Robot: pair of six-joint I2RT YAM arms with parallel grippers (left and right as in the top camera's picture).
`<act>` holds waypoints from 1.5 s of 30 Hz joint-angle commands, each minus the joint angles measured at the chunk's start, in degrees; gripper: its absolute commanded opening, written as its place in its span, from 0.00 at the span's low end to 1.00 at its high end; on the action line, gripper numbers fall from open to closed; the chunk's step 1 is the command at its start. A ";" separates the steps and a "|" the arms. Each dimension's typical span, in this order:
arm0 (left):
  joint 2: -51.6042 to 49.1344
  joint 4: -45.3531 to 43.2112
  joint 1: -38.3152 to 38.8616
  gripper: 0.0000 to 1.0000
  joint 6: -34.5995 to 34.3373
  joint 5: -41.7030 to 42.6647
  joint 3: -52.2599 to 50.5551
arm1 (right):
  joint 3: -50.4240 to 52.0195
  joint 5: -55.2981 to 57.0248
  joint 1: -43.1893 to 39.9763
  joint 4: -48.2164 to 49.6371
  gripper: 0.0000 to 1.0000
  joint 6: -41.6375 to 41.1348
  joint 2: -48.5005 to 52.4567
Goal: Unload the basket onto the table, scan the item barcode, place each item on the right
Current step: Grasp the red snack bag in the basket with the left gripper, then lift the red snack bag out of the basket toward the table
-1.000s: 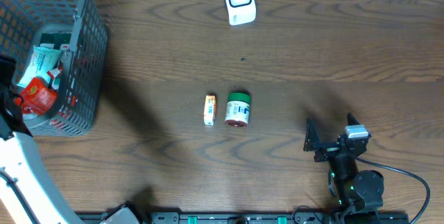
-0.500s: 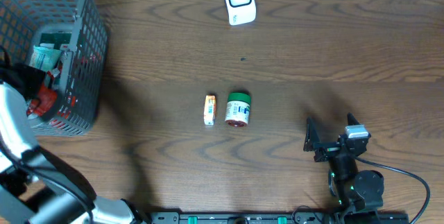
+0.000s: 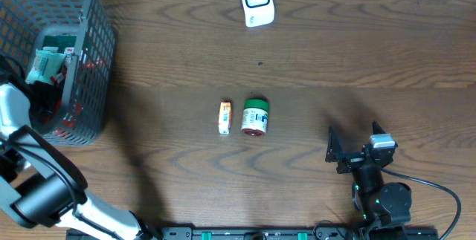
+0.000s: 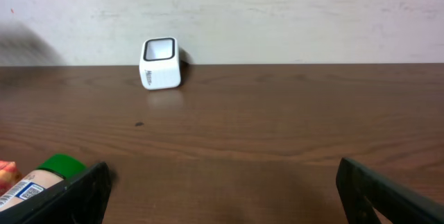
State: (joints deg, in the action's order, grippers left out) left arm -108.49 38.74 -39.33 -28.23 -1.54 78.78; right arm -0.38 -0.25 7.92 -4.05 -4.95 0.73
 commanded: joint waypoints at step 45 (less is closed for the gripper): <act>39.36 11.43 25.83 0.33 1.66 21.88 -0.68 | 0.07 -0.04 -0.44 -0.24 0.99 0.74 -0.09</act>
State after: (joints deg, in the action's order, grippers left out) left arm -66.78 48.93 -20.25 -28.10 18.92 79.26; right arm -0.38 -0.25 7.92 -4.05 -4.95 0.73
